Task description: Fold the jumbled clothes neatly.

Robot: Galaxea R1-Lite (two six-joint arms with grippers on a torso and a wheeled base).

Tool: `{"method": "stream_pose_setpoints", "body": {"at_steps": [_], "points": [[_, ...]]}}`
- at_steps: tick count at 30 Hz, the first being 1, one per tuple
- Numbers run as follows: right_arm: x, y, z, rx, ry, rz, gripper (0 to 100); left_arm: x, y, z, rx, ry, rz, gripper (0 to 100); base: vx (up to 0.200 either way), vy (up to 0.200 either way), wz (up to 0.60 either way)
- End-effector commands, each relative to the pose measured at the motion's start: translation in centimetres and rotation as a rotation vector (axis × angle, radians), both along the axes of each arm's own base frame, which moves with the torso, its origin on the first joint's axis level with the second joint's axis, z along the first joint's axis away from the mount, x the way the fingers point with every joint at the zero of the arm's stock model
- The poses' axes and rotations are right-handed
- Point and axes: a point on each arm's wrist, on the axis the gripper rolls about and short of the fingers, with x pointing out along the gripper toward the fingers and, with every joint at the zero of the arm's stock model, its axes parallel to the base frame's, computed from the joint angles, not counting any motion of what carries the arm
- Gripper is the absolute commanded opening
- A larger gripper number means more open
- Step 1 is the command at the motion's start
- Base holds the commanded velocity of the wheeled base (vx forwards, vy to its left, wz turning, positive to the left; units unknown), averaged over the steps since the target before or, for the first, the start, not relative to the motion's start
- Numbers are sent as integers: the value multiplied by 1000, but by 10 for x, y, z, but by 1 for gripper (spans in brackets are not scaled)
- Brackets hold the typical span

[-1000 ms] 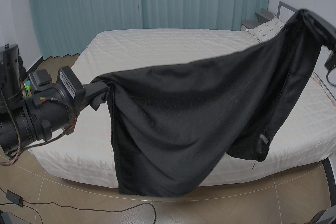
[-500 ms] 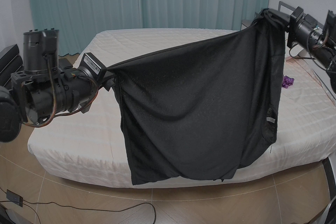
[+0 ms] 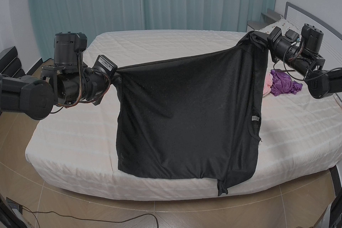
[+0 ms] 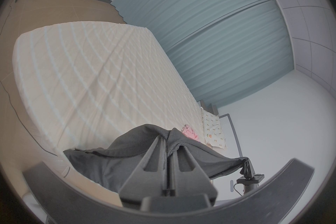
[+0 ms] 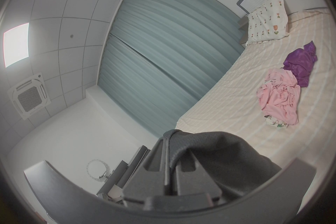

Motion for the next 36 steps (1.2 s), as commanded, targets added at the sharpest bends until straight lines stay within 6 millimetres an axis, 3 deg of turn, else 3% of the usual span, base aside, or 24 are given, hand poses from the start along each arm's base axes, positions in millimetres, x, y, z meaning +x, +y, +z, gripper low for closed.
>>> {"method": "stream_pose_setpoints", "body": {"at_steps": [1,10,21,31,32,36], "points": [[9,8,-11,-6,20,-6,0,15,-3,-12,12,26,7,0,200,0,0],[25,15,-41,-35,32,-29,0,35,-4,-33,36,68,25,0,200,0,0],[37,18,-76,-58,110,-27,0,70,-7,-78,53,165,20,0,200,0,0],[54,26,-139,-143,229,-61,0,97,-14,-130,78,253,15,0,0,0,0],[56,27,-146,-146,242,-62,100,99,-14,-134,80,259,15,100,0,0,0],[61,31,-169,-162,287,-64,100,110,-14,-143,78,265,24,100,0,0,0]]}}
